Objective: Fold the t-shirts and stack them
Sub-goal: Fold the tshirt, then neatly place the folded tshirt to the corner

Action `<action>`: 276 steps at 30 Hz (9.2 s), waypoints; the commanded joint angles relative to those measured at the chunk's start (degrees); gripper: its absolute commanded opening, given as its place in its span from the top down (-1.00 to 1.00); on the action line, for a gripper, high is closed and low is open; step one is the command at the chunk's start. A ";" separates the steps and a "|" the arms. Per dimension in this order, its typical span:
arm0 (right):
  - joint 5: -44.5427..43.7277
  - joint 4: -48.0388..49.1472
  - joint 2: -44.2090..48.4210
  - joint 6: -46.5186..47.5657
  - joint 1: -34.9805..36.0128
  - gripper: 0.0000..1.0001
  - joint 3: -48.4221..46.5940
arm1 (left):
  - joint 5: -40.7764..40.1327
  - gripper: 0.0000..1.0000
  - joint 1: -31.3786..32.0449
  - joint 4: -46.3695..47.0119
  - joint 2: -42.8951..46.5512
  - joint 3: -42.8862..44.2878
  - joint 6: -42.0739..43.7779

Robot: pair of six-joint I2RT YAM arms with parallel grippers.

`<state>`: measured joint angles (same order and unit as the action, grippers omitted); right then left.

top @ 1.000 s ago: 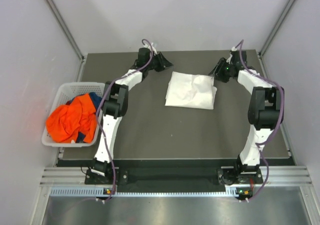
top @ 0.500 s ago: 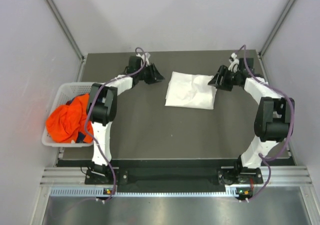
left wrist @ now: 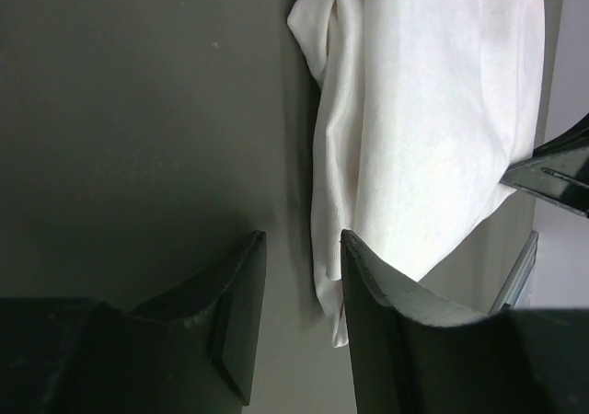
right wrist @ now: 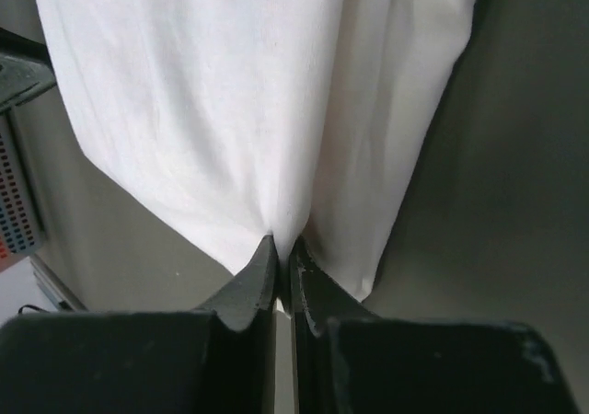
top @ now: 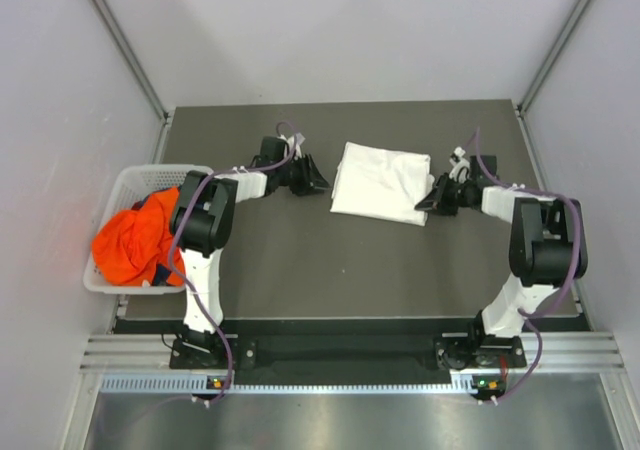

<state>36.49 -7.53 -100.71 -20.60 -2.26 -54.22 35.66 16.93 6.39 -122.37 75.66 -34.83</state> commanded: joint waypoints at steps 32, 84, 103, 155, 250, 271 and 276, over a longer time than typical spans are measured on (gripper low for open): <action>-14.00 2.68 10.54 -4.63 -1.34 -0.27 2.63 | 5.47 0.07 2.58 4.16 -0.15 -4.20 -0.07; 1.48 12.80 -16.89 -0.58 -3.89 -0.33 -18.29 | 4.86 0.12 2.14 -6.83 -16.84 28.40 0.82; 3.24 31.25 -6.27 -6.65 -4.94 0.94 -6.70 | 5.21 1.00 3.46 14.52 -13.16 25.86 -8.14; 0.68 17.90 -5.37 -1.02 -3.98 0.95 3.51 | 7.39 0.06 -3.48 -8.33 9.34 -0.42 2.57; -28.58 1.29 -25.32 5.57 -17.69 0.75 -48.62 | 9.78 0.03 0.56 -18.35 44.41 -13.61 4.95; -40.54 -9.16 -24.81 -3.92 -20.59 0.71 -49.50 | 6.09 0.04 0.65 -20.36 45.63 -13.26 5.12; -42.28 -14.70 -13.66 -3.66 -18.93 0.41 -47.66 | 5.30 0.04 0.65 -20.19 47.74 -11.50 5.12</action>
<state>-3.16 -19.16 -126.34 -24.23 -21.85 -101.86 41.71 17.37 -14.74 -78.08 61.08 -30.30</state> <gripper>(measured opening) 0.218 0.481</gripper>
